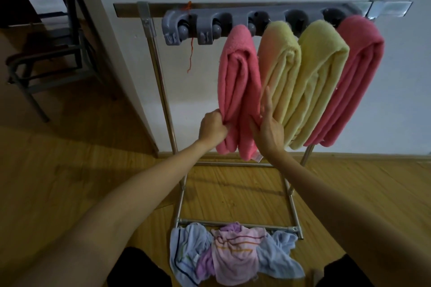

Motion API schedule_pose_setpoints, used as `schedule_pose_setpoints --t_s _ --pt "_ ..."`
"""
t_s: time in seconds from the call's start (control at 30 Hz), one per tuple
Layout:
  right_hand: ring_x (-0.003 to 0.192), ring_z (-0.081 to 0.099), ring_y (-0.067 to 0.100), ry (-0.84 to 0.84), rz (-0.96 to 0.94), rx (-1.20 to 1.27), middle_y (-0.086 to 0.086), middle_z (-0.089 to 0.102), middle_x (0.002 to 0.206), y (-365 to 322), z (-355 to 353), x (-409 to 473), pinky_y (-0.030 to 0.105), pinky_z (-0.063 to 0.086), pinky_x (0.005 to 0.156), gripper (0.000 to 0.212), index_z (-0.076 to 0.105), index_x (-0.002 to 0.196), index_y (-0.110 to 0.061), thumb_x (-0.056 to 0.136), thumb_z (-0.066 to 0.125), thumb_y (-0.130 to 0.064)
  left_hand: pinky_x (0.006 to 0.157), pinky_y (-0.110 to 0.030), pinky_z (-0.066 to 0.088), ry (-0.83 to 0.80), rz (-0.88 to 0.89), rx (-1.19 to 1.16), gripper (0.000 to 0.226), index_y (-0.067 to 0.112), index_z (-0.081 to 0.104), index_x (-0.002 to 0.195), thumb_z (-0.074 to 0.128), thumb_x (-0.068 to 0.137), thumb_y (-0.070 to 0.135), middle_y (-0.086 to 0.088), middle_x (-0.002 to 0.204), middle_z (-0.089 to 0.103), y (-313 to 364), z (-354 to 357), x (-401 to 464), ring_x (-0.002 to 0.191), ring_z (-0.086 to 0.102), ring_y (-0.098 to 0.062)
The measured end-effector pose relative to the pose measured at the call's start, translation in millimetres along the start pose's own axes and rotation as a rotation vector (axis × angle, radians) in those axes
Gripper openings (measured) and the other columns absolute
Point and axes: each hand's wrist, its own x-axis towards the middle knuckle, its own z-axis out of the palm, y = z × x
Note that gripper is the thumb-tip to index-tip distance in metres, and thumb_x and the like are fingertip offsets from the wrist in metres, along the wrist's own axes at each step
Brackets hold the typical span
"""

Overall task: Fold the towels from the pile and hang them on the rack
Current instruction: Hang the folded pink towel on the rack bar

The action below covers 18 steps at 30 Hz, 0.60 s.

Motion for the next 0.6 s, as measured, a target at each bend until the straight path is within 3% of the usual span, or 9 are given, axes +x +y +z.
schedule_pose_setpoints --t_s 0.07,0.13,0.2,0.27,0.4,0.5,0.6 --pt "0.064 0.066 0.02 0.056 0.09 0.027 0.002 0.072 0.092 -2 14 -8 0.025 0.042 0.05 0.064 0.02 0.14 -0.012 0.092 0.058 -0.031 0.057 -0.028 0.044 0.032 -0.036 0.023 0.016 -0.001 0.063 0.088 0.057 0.073 0.002 -0.014 0.078 0.065 -12 -10 1 0.073 0.064 -0.031" --pt "0.064 0.065 0.025 0.01 0.198 -0.032 0.002 0.067 0.076 -5 28 -11 0.027 0.035 0.051 0.041 0.044 0.118 -0.008 0.091 0.057 -0.037 0.054 -0.026 0.041 0.087 -0.047 0.053 0.009 0.0 0.064 0.081 0.059 0.076 0.006 -0.007 0.071 0.06 -21 -22 2 0.066 0.063 -0.027" --pt "0.064 0.062 0.032 -0.082 0.303 -0.065 0.005 0.06 0.067 -12 39 -10 0.031 0.032 0.052 0.024 0.05 0.09 -0.01 0.091 0.054 -0.034 0.052 -0.026 0.04 0.133 -0.024 0.086 0.006 0.004 0.062 0.074 0.06 0.077 0.009 -0.003 0.066 0.058 -25 -35 3 0.06 0.06 -0.024" --pt "0.065 0.062 0.033 -0.139 0.333 -0.026 0.007 0.06 0.066 -23 49 -6 0.036 0.038 0.052 0.02 0.051 0.08 -0.011 0.089 0.053 -0.028 0.052 -0.028 0.04 0.161 -0.001 0.128 0.009 0.003 0.062 0.074 0.06 0.079 0.01 -0.004 0.066 0.058 -28 -44 4 0.058 0.057 -0.022" --pt "0.067 0.06 0.036 -0.22 0.167 0.052 0.014 0.063 0.072 -45 63 -5 0.042 0.044 0.056 0.02 0.054 0.097 -0.001 0.091 0.053 -0.021 0.054 -0.035 0.052 0.206 0.044 0.177 0.014 0.001 0.066 0.082 0.059 0.083 0.012 -0.006 0.073 0.066 -37 -53 8 0.062 0.062 -0.023" --pt "0.063 0.055 0.032 -0.29 0.091 0.061 0.007 0.054 0.069 -49 68 -3 0.034 0.032 0.055 0.019 0.05 0.101 0.003 0.094 0.05 -0.014 0.049 -0.02 0.043 0.2 0.071 0.211 0.011 0.002 0.064 0.084 0.058 0.088 0.01 -0.001 0.071 0.061 -40 -60 11 0.062 0.06 -0.021" --pt "0.077 0.061 0.034 -0.31 0.203 0.008 0.013 0.064 0.082 -43 70 5 0.032 0.034 0.058 0.024 0.047 0.111 0.002 0.094 0.047 -0.015 0.05 -0.02 0.041 0.211 0.09 0.241 0.012 0.002 0.065 0.086 0.057 0.089 0.011 0.0 0.07 0.058 -41 -64 12 0.06 0.059 -0.021"
